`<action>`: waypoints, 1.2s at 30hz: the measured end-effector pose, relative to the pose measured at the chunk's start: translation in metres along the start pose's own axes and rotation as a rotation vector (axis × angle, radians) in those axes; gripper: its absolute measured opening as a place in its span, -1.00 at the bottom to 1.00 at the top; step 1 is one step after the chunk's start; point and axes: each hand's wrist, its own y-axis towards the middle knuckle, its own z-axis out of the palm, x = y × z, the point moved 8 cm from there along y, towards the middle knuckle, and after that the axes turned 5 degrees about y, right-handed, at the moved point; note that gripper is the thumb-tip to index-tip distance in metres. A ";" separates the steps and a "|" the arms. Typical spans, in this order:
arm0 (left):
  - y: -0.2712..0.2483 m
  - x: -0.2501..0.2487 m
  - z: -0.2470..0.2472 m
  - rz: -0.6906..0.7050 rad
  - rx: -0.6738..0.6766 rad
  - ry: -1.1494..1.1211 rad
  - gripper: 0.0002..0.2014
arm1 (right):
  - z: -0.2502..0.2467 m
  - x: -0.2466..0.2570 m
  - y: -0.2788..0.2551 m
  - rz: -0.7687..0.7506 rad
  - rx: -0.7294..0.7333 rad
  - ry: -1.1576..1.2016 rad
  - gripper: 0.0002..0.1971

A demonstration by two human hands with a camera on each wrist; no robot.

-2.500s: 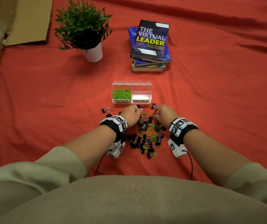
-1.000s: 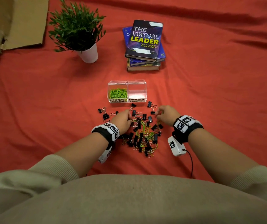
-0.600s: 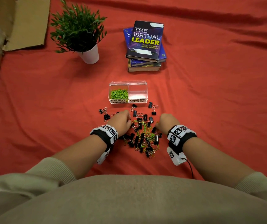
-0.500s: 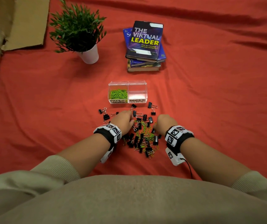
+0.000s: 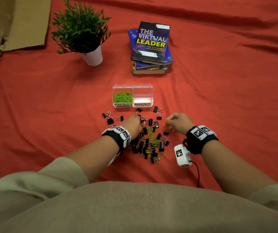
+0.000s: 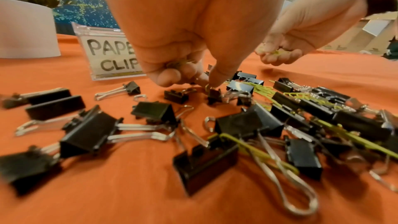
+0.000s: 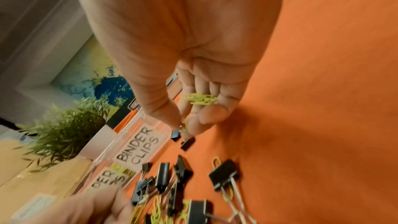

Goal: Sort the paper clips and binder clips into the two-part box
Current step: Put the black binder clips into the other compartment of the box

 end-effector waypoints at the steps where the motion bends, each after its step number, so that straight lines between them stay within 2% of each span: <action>1: -0.001 0.002 0.000 0.000 0.001 -0.038 -0.79 | -0.002 0.001 0.001 0.001 0.012 0.048 -0.86; 3: -0.005 0.008 -0.003 -0.014 -0.019 -0.147 -0.87 | -0.004 0.001 0.003 0.016 0.024 0.072 -0.84; 5: -0.008 0.014 -0.009 -0.036 -0.057 -0.266 -0.93 | -0.002 -0.004 0.005 0.058 0.025 -0.008 -0.79; 8: -0.012 0.020 -0.017 -0.076 -0.095 -0.420 -0.95 | 0.004 -0.005 0.005 0.093 0.005 -0.357 -0.77; 10: -0.014 0.021 -0.021 -0.093 -0.101 -0.495 -0.96 | 0.008 0.004 0.001 0.078 -0.035 -0.613 -0.67; 12: -0.014 0.019 -0.021 -0.100 -0.094 -0.555 -0.96 | 0.017 0.011 -0.003 0.040 -0.045 -0.722 -0.70; 15: -0.013 0.017 -0.018 -0.105 -0.059 -0.679 -0.84 | 0.029 0.018 -0.006 0.014 -0.033 -0.767 -0.85; 18: -0.014 0.011 -0.016 -0.119 -0.011 -0.810 -0.69 | 0.036 0.019 -0.006 0.008 -0.022 -0.820 -0.84; 20: -0.015 0.007 -0.016 -0.131 0.024 -0.856 -0.67 | 0.035 0.015 -0.004 0.017 -0.025 -0.786 -0.79; 22: -0.016 0.003 -0.013 -0.143 0.076 -0.921 -0.66 | 0.028 0.009 0.000 0.038 -0.033 -0.654 -0.75; 28: -0.017 -0.011 -0.003 -0.210 0.174 -1.124 -0.79 | 0.008 0.000 0.002 0.056 0.017 0.026 -0.87; 30: -0.014 -0.012 -0.002 -0.196 0.126 -0.976 -0.82 | 0.009 0.001 0.001 0.092 0.039 0.155 -0.82; 33: -0.009 -0.016 -0.008 -0.072 -0.031 -0.576 -0.85 | 0.022 0.004 -0.001 0.130 0.095 0.289 -0.82; 36: -0.007 -0.024 -0.004 0.071 -0.044 -0.241 -0.86 | 0.036 0.007 -0.001 0.075 0.109 0.123 -0.91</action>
